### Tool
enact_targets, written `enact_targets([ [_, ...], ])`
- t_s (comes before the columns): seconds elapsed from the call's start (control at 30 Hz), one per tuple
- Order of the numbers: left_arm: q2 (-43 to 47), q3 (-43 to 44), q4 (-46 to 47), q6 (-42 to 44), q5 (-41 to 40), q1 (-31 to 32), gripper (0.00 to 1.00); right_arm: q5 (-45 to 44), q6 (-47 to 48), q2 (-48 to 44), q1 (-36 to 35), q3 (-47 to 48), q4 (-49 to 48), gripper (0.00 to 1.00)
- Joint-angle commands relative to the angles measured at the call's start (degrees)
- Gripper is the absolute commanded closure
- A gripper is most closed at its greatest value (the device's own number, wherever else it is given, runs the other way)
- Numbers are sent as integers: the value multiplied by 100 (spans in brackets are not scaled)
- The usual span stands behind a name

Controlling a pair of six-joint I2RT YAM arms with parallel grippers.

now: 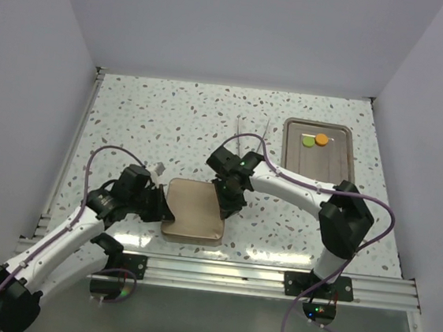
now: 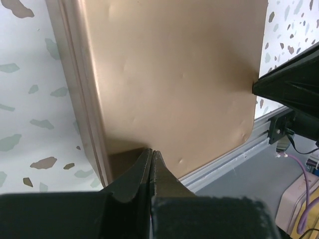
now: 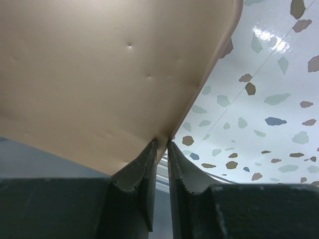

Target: Pack the cookies

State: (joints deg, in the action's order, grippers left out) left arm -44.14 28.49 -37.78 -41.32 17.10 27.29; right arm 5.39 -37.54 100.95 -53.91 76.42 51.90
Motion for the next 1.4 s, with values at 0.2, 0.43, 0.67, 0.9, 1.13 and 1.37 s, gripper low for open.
enact_targets([
  [0.2, -156, 236, -1012, -192, -1033, 259, 100, 164, -307, 329, -453, 153, -312, 83],
  [0.43, -534, 403, -1231, -219, -1420, 409, 100, 296, -245, 356, -744, 426, -286, 79],
  [0.67, -376, 499, -1153, -315, -1500, 409, 92, 454, -254, 268, -744, 628, -365, 69],
  [0.9, -385, 930, -1161, -280, -1552, 409, 75, 288, -131, 215, -744, 865, -67, 60],
  [1.13, -411, 1229, -1232, -315, -1631, 400, 74, -73, 80, 109, -744, 1269, 338, 53],
  [1.37, -446, 1168, -1153, -307, -1631, 400, 74, -213, 124, 179, -744, 1375, 417, 51],
])
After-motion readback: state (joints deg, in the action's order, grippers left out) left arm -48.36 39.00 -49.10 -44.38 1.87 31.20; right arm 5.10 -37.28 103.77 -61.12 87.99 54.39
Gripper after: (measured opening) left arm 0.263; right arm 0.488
